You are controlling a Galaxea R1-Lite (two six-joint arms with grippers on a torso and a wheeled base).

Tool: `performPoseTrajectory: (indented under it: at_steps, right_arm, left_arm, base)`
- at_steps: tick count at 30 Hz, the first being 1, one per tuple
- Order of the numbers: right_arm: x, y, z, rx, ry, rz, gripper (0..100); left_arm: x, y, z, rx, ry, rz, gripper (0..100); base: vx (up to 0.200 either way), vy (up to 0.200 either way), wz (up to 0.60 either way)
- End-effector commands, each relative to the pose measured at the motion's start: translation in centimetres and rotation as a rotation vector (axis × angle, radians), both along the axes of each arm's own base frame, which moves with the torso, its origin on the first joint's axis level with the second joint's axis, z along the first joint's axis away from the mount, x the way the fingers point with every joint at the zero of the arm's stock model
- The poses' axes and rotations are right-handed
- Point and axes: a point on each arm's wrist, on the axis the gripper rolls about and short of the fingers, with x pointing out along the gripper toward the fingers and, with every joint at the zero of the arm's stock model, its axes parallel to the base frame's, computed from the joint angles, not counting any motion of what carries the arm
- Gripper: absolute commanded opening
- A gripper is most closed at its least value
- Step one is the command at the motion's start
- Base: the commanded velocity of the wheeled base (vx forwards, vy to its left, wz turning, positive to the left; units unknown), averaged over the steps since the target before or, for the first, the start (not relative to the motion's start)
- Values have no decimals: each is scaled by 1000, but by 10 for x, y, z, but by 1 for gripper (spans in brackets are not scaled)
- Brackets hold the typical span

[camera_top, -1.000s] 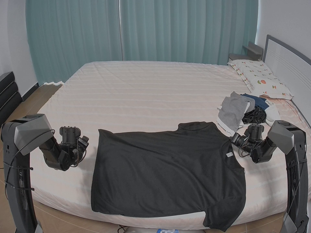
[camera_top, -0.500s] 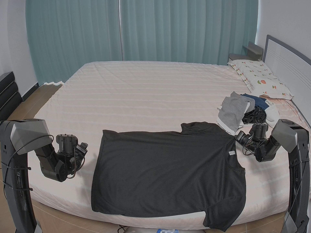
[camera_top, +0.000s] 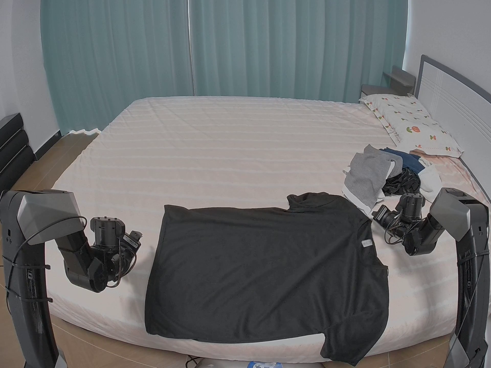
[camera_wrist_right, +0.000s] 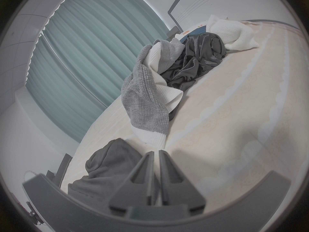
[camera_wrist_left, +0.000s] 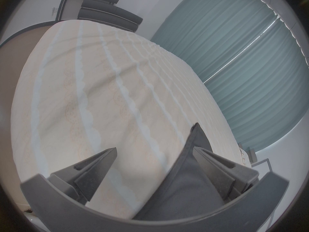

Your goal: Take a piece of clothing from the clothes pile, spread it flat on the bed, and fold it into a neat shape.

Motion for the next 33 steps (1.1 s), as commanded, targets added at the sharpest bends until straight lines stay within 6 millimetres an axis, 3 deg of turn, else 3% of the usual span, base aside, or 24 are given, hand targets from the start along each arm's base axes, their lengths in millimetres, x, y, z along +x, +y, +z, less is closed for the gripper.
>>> performPoseTrajectory:
  at_steps: [1, 10, 13, 16, 19, 20, 22, 28, 33]
  right_arm:
    - [-1, 3, -1, 2, 4, 7, 100]
    - [-36, 13, 38, -3, 5, 44, 100]
    - [-76, 17, 53, 20, 62, 69, 100]
    - [-106, 18, 55, 32, 129, 78, 100]
    - [-133, 18, 53, 36, 193, 75, 100]
    - [-133, 18, 53, 36, 193, 75, 100]
    - [-155, 18, 47, 16, 258, 85, 100]
    - [-169, 11, 33, 5, 325, 101, 100]
    - [-171, 7, 22, 15, 349, 151, 100]
  left_arm:
    - [-10, -7, 0, -13, 9, -41, 100]
    - [-41, -24, 13, -24, -23, -122, 100]
    - [-55, -34, 17, -24, -5, -159, 100]
    - [-66, -40, 18, -24, 16, -183, 100]
    - [-82, -45, 17, -39, 53, -194, 100]
    - [-82, -45, 17, -39, 53, -194, 100]
    - [-89, -46, 21, -75, 52, -180, 100]
    - [-91, -46, 19, -97, 65, -168, 100]
    - [-97, -47, 16, -124, 95, -202, 100]
  base:
    - [0, 0, 0]
    - [0, 0, 0]
    - [0, 0, 0]
    - [0, 0, 0]
    - [-200, 0, 0]
    - [-200, 0, 0]
    - [-200, 0, 0]
    - [-200, 0, 0]
    - [0, 0, 0]
